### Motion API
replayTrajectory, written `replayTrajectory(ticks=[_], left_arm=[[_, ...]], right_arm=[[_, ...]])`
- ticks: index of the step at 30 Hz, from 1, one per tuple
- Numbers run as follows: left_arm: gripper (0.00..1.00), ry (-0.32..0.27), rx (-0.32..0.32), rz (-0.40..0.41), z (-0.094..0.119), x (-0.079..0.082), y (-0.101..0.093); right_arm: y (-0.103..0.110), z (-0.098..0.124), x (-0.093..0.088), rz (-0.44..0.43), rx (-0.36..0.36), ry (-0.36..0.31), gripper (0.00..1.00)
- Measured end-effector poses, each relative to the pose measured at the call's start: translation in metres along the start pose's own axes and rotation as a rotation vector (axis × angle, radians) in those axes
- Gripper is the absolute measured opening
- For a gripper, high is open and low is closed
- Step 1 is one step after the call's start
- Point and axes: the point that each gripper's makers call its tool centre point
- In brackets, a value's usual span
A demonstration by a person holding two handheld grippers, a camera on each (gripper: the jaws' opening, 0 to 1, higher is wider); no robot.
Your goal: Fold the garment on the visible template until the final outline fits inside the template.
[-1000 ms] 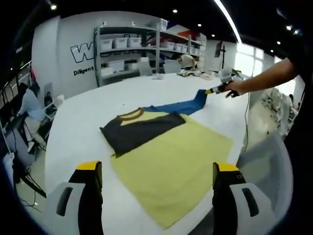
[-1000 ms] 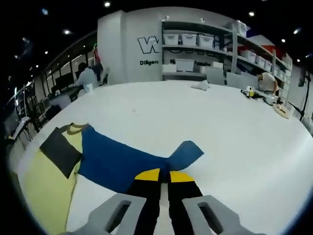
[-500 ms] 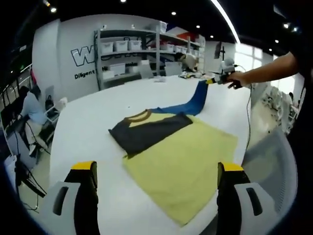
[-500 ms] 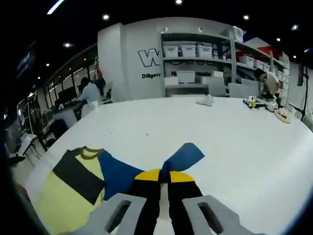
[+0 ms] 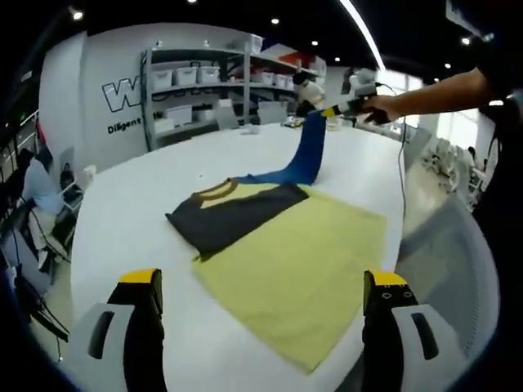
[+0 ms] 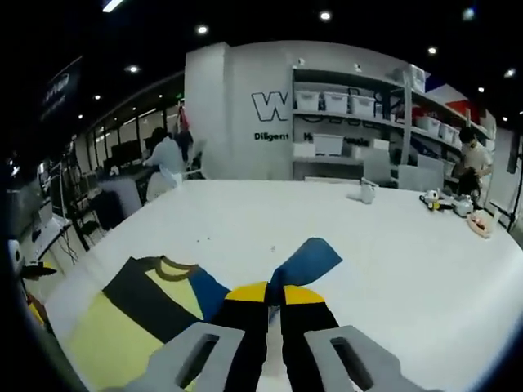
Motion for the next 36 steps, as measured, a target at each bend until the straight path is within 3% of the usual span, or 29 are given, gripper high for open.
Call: replayTrajectory(ticks=[5, 10, 14, 24, 29, 31, 33, 36], left_arm=[[0.99, -0.011, -0.05, 0.014, 0.001, -0.001, -0.003], [0.99, -0.002, -0.039, -0.03, -0.001, -0.005, 0.006], [0.99, 0.001, -0.042, -0.01, -0.002, -0.01, 0.012], [0.99, 0.008, -0.04, -0.057, 0.004, -0.015, 0.01], [0.99, -0.015, -0.024, -0.043, 0.008, -0.011, 0.015], [0.99, 0.009, 0.001, -0.048, 0.006, -0.016, 0.018], [0.99, 0.008, -0.003, -0.032, 0.006, -0.017, 0.017], [0.99, 0.004, -0.011, -0.012, 0.007, -0.018, 0.015]], right_arm=[[0.025, 0.005, 0.02, 0.025, 0.008, -0.021, 0.0], [0.046, 0.012, 0.04, 0.037, 0.016, -0.047, 0.0], [0.061, 0.016, 0.051, 0.041, 0.017, -0.063, 0.0], [0.102, 0.019, 0.062, 0.08, 0.074, -0.088, 0.0], [0.124, 0.016, 0.07, 0.113, 0.135, -0.096, 0.0], [0.128, 0.015, 0.07, 0.112, 0.143, -0.091, 0.0], [0.134, 0.012, 0.068, 0.156, 0.148, -0.072, 0.0], [0.141, 0.01, 0.071, 0.154, 0.164, -0.082, 0.0]])
Point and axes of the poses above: the point that each gripper's makers call its tool centre point, and the gripper's own axes: z roughly backward along the fingers, y roughly to its left, x roughly out of its top, and after that the axes turned 12 degrees about y, right-handed
